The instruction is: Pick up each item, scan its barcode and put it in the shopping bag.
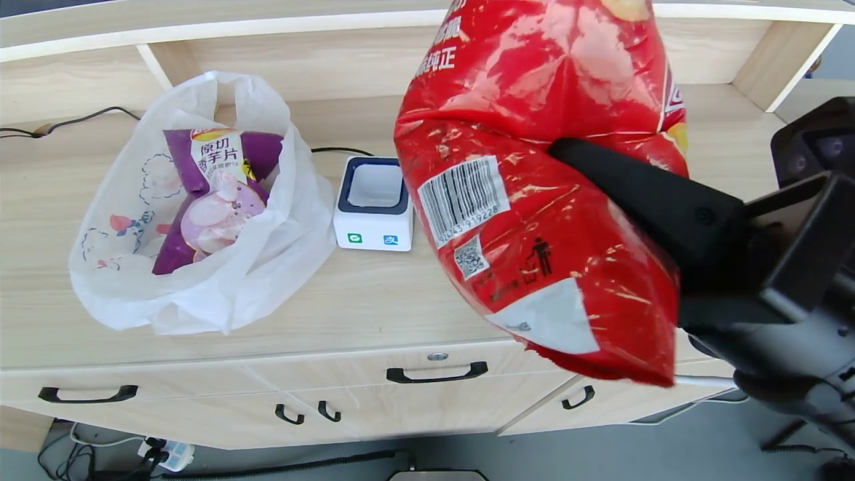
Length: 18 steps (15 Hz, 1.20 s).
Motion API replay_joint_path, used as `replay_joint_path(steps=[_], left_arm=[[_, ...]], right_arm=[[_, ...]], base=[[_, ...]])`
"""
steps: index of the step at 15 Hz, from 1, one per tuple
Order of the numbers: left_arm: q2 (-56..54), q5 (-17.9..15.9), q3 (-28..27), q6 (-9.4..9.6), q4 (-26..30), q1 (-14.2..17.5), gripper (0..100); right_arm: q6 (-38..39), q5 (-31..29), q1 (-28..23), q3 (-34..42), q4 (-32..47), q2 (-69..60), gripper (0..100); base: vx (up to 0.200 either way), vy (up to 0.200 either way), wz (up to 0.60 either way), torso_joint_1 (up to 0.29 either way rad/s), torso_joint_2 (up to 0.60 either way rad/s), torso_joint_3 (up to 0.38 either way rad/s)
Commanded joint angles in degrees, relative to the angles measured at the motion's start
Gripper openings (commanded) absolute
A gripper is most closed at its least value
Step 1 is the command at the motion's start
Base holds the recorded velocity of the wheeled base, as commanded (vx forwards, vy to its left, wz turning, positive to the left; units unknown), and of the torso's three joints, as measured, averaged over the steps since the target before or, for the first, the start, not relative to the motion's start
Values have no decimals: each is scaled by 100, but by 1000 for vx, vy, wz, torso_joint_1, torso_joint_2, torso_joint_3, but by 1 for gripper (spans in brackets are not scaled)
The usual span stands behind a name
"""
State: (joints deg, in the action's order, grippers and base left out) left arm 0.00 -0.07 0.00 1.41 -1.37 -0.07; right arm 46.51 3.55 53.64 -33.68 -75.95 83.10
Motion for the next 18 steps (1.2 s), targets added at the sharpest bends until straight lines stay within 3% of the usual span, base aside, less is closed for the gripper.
replay_joint_path(steps=[1,6,18], left_arm=[[9,-1,0,-1,-4,-1,100],[9,-1,0,-1,-4,-1,100],[9,-1,0,-1,-4,-1,100]], right_arm=[[210,-3,164,90,-148,-128,0],[341,-100,683,732,-254,-602,0],[851,-188,701,1004,-386,-761,0]], base=[[0,0,0,0,0,0],[0,0,0,0,0,0],[0,0,0,0,0,0]])
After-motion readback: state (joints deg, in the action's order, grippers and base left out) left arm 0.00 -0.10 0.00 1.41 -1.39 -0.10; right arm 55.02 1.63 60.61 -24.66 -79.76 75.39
